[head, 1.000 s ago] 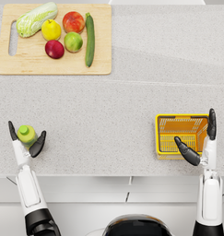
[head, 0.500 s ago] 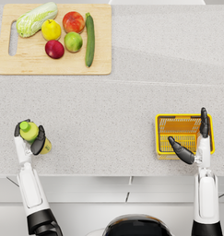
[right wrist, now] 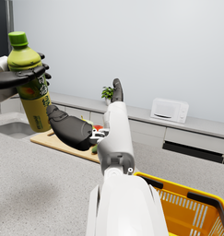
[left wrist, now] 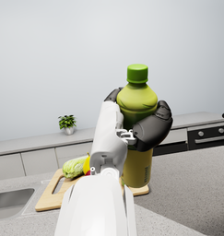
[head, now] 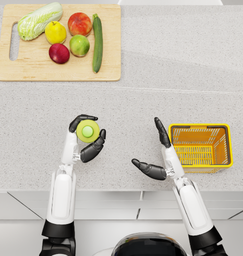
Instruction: Pick up the green tea and place it into the yellow basket
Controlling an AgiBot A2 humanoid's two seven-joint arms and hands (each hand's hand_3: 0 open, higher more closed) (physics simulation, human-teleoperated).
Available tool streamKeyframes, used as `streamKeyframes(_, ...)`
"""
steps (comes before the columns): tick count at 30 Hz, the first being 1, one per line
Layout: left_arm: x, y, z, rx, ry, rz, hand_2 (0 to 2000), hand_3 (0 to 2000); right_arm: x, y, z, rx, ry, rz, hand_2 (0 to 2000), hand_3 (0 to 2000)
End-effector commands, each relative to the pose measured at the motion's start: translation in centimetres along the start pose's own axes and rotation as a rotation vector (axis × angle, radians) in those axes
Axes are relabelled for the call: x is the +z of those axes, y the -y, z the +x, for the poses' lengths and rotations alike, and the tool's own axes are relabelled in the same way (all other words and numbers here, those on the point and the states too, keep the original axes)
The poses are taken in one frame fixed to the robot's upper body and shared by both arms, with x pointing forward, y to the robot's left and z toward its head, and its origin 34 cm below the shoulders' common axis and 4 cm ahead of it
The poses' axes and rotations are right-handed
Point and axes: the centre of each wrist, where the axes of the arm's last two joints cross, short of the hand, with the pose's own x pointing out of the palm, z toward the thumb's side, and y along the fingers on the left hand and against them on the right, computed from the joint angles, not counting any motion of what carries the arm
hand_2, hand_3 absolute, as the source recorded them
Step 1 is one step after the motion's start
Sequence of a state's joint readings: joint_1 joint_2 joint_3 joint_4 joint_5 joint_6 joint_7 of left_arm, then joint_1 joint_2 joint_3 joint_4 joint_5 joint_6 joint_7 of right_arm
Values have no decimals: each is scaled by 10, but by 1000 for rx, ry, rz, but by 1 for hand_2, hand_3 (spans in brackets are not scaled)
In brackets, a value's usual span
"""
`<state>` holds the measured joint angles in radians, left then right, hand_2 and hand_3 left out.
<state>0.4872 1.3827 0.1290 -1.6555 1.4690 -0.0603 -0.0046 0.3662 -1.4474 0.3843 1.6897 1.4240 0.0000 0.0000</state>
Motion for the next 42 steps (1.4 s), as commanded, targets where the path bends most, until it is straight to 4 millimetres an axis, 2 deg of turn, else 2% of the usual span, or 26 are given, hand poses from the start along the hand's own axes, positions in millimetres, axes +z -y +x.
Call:
streamKeyframes(1, 19, -18, 35, -109, 35, 78, 2000, 2000, 0, 18, 17, 48, 23, -6, 0, 0)
streamKeyframes(3, 19, -17, 54, -173, 50, 75, 2000, 2000, -1, 25, 21, 52, 32, -6, 0, 0)
streamKeyframes(7, 21, -1, 92, -318, 70, 77, 2000, 2000, 4, 39, 24, 48, 47, -22, 0, 0)
streamKeyframes(10, 20, 10, 103, -369, 78, 70, 2000, 2000, 7, 45, 23, 51, 54, -32, 0, 0)
streamKeyframes(11, 20, 13, 107, -387, 76, 67, 2000, 2000, 5, 45, 17, 418, -340, 12, 0, 0)
streamKeyframes(12, 20, 15, 108, -389, 68, 66, 2000, 2000, 8, 50, 21, 156, -42, -27, 0, 0)
streamKeyframes(15, 16, 19, 111, -382, 52, 47, 2000, 2000, 13, 55, 22, 268, -58, -40, 0, 0)
streamKeyframes(16, 16, 18, 109, -375, 45, 48, 2000, 2000, 13, 51, 19, 289, -64, -38, 1361, 327)
streamKeyframes(17, 16, 17, 107, -376, 40, 52, 2000, 2000, 13, 51, 19, 402, -76, -32, 2000, 653)
streamKeyframes(20, 14, 17, 104, -399, 25, 49, 2000, 2000, 15, 50, 18, 474, -98, -29, 2000, 1633)
streamKeyframes(21, 14, 17, 103, -406, 22, 51, 639, 1673, 15, 50, 18, 490, -104, -26, 2000, 1960)
streamKeyframes(22, 13, 19, 101, -380, 17, 48, 0, 1347, 16, 51, 17, 466, -104, -35, 2000, 2000)
streamKeyframes(24, 21, 21, 88, -331, 3, 72, 0, 693, 24, 52, 8, 402, -106, -54, 2000, 2000)
streamKeyframes(26, 28, 23, 62, -235, -21, 93, 0, 40, 40, 58, -16, 265, -90, -119, 2000, 2000)
streamKeyframes(29, 36, 24, 7, -29, -70, 117, 0, 0, 62, 48, -69, 12, -88, -219, 2000, 2000)
streamKeyframes(31, 35, 25, -24, 95, -90, 107, 0, 0, 70, 37, -94, -145, -87, -251, 2000, 2000)
streamKeyframes(33, 33, 25, -45, 180, -103, 98, 0, 0, 75, 26, -111, -242, -89, -271, 2000, 2000)
streamKeyframes(36, 30, 26, -61, 240, -112, 81, 0, 0, 72, 14, -126, -285, -89, -263, 2000, 2000)
streamKeyframes(38, 25, 28, -63, 249, -108, 65, 0, 0, 64, 8, -128, -305, -75, -202, 2000, 2000)
streamKeyframes(42, 20, 29, -61, 246, -100, 46, 0, 0, 42, 3, -138, -360, -6, 94, 2000, 2000)
